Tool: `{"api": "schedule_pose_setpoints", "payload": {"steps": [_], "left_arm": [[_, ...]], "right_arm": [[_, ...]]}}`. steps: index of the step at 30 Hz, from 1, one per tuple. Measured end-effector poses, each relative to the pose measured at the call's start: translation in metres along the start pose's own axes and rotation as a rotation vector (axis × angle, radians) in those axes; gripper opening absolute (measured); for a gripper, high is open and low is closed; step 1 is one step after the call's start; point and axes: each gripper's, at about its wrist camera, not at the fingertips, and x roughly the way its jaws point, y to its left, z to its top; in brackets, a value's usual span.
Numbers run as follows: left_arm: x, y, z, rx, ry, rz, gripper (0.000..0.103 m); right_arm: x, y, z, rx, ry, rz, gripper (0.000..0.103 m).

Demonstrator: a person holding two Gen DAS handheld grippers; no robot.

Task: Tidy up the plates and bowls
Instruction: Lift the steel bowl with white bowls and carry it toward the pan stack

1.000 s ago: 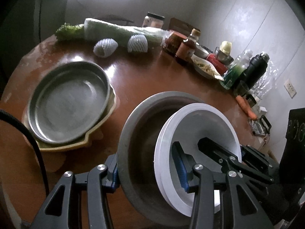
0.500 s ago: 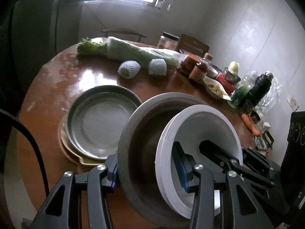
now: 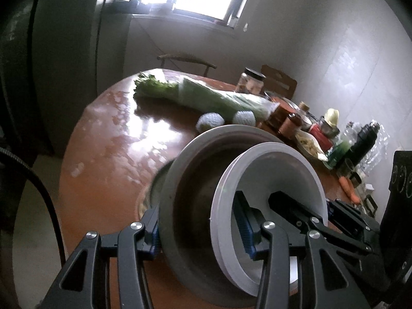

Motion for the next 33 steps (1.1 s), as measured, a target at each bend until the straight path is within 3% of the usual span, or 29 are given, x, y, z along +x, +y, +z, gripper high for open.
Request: {"api": "schedule_pose_setpoints", "payload": {"steps": [11, 23, 33], "left_arm": [[0.014, 0.034, 0.02, -0.023, 0.005, 0.018, 0.048], [0.053, 0.037, 0.013, -0.024, 0.079, -0.01, 0.048], [0.069, 0.033, 0.008, -0.015, 0.093, 0.001, 0.048]], "right_arm": [[0.038, 0.021, 0.02, -0.036, 0.019, 0.018, 0.034], [0.062, 0.004, 0.005, 0.031, 0.069, 0.002, 0.035], [0.072, -0.004, -0.002, 0.036, 0.089, -0.022, 0.035]]}}
